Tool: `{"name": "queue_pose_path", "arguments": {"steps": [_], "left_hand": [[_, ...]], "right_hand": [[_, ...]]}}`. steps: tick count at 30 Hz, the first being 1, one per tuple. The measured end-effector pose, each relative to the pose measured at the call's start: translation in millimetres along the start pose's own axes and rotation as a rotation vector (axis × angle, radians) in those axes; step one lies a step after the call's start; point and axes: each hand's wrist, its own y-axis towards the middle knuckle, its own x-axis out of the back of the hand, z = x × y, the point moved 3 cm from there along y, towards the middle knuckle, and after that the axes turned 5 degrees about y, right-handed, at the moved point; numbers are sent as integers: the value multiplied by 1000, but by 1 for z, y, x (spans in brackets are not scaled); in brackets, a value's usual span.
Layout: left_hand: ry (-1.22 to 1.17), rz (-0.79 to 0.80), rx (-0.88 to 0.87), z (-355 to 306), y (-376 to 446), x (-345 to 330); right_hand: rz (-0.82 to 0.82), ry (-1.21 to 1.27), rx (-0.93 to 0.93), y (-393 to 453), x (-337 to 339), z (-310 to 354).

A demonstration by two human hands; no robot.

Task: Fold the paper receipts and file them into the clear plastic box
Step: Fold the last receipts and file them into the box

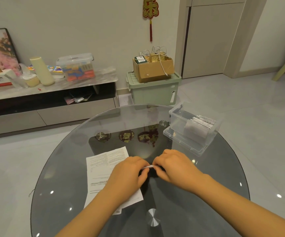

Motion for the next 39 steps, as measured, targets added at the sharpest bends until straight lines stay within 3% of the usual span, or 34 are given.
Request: {"name": "queue_pose_path", "arguments": {"steps": [7, 18, 26, 34, 36, 39], "left_hand": [[-373, -86, 383, -13, 27, 14], [-693, -129, 323, -36, 102, 29], [-887, -139, 192, -58, 161, 34], [-842, -55, 149, -72, 206, 5], [-684, 17, 51, -79, 211, -2], [-263, 72, -227, -92, 215, -6]], "right_hand": [[-81, 253, -201, 4, 26, -19], [-247, 457, -437, 8, 73, -67], [-494, 553, -590, 6, 101, -105], [-742, 459, -758, -9, 117, -143], [-785, 386, -818, -16, 118, -153], [-763, 321, -866, -22, 115, -161]]}}
